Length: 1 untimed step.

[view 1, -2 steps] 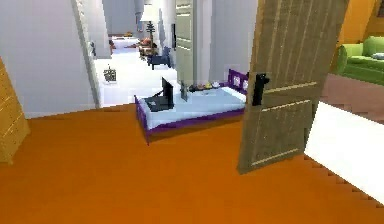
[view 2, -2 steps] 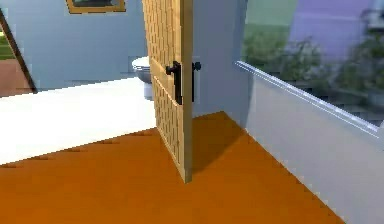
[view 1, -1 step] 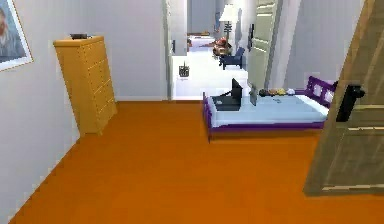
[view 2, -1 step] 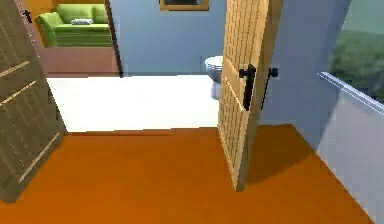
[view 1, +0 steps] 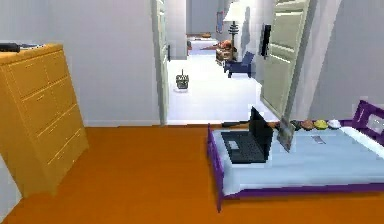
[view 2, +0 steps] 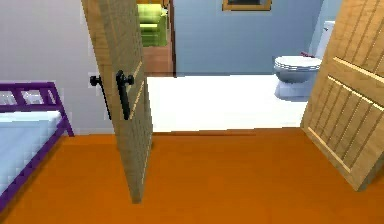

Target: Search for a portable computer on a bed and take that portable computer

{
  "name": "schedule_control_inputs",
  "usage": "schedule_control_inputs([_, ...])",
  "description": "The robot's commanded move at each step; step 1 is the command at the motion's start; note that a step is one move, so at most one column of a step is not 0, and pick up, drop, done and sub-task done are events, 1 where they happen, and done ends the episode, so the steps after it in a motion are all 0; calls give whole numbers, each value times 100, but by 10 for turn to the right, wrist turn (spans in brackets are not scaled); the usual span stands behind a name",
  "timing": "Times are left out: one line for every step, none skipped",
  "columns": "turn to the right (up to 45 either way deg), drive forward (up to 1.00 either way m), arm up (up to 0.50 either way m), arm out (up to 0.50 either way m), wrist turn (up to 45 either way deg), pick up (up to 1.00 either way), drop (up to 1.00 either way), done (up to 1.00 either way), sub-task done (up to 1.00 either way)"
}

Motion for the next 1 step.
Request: schedule_control_inputs([-60, 0, 0, 0, 0, 0, 0, 0, 0])
